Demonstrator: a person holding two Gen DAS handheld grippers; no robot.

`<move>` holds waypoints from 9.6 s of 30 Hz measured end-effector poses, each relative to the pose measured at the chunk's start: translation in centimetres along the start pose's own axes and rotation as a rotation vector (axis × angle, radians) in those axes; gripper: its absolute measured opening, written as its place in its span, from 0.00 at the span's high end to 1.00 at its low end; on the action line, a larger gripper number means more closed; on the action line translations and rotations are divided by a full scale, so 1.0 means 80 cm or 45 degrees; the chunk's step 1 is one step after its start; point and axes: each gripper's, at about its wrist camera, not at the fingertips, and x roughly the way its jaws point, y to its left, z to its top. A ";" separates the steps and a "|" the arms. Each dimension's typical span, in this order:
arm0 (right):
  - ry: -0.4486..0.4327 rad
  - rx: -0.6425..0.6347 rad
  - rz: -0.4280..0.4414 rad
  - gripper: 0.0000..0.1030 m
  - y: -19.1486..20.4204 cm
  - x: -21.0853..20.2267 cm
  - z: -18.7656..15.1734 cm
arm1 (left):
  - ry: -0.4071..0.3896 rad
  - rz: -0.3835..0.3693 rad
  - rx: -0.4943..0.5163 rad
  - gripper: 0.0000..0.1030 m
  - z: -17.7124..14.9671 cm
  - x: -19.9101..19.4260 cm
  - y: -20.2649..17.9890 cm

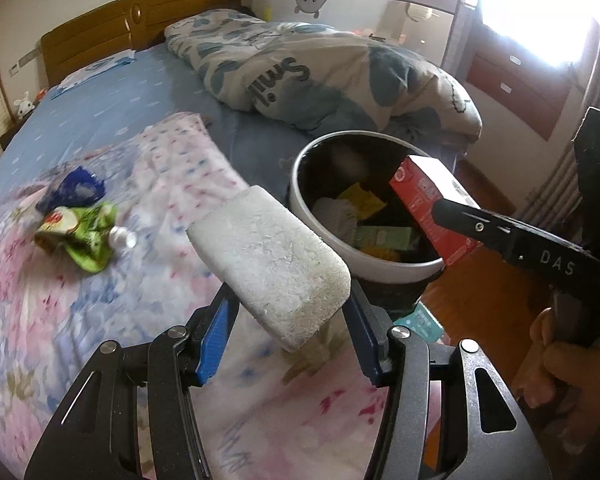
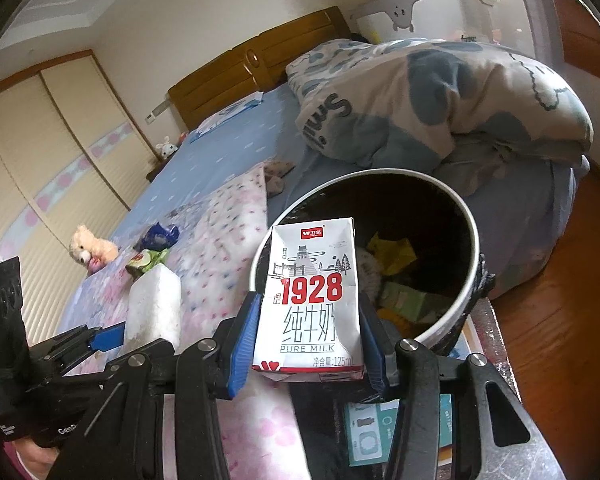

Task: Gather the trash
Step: 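Carry the sponge block and milk carton over the bin and open both tools, then move both open tools back toward the green wrapper and blue packet, then grasp the green-yellow drink pouch with the left tool while the right grasps the blue packet, then carry the drink pouch and blue packet over the bin with both tools, then hold the pouch and packet above the bin opening with both tools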

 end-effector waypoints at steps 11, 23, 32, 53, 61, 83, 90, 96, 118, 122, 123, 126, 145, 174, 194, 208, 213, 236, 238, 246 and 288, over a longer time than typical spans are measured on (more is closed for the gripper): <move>-0.002 0.041 -0.014 0.54 -0.028 0.007 0.022 | 0.014 -0.039 0.037 0.48 0.035 0.025 -0.027; 0.009 0.062 -0.027 0.54 -0.044 0.021 0.044 | 0.042 -0.055 0.066 0.47 0.057 0.051 -0.042; 0.028 0.084 -0.024 0.54 -0.052 0.032 0.051 | 0.067 -0.063 0.062 0.46 0.065 0.066 -0.044; -0.009 0.160 -0.029 0.37 -0.064 0.024 0.054 | 0.061 -0.075 0.033 0.24 0.053 0.058 -0.040; -0.055 0.175 -0.028 0.22 -0.051 0.010 0.043 | 0.059 -0.058 -0.096 0.24 0.018 0.038 -0.002; 0.044 -0.029 0.121 0.19 0.082 0.046 0.007 | 0.050 0.041 -0.464 0.24 -0.062 -0.010 0.147; 0.068 -0.080 0.165 0.18 0.116 0.062 0.006 | 0.047 0.049 -0.608 0.24 -0.065 -0.010 0.197; 0.093 -0.119 0.192 0.18 0.136 0.083 0.013 | 0.044 0.080 -0.700 0.24 -0.048 0.006 0.234; 0.164 -0.143 0.249 0.18 0.167 0.177 0.058 | -0.001 0.060 -0.739 0.81 0.004 0.058 0.287; 0.196 -0.171 0.290 0.18 0.190 0.205 0.056 | 0.026 0.006 -0.730 0.82 -0.023 0.034 0.297; 0.210 -0.180 0.301 0.18 0.197 0.214 0.055 | 0.041 -0.011 -0.730 0.83 -0.031 0.027 0.301; 0.244 -0.222 0.340 0.18 0.220 0.240 0.052 | 0.092 -0.063 -0.693 0.83 -0.055 0.007 0.310; 0.365 -0.415 0.396 0.63 0.303 0.334 0.054 | 0.140 0.046 -0.672 0.65 -0.102 -0.036 0.321; 0.348 -0.608 0.306 0.13 0.249 0.195 -0.020 | 0.063 0.030 -0.709 0.82 -0.122 -0.059 0.286; 0.161 -0.285 0.286 0.50 0.175 0.078 -0.043 | 0.071 -0.063 -0.476 0.82 -0.109 -0.061 0.181; 0.050 -0.098 0.175 0.50 0.099 0.025 -0.041 | 0.093 -0.107 -0.267 0.82 -0.072 -0.041 0.096; 0.017 -0.067 0.153 0.50 0.083 0.012 -0.036 | 0.093 -0.121 -0.220 0.82 -0.059 -0.036 0.075; -0.067 0.049 0.065 0.50 0.017 -0.014 -0.013 | 0.106 -0.189 -0.109 0.82 -0.009 -0.007 0.014; -0.073 0.056 0.058 0.50 0.013 -0.015 -0.012 | 0.107 -0.193 -0.100 0.82 -0.004 -0.005 0.009; -0.084 0.078 0.038 0.50 -0.003 -0.016 -0.004 | 0.111 -0.213 -0.077 0.82 0.011 0.004 -0.006; -0.099 0.085 -0.005 0.50 -0.030 -0.008 0.029 | 0.133 -0.238 -0.043 0.82 0.055 0.036 -0.033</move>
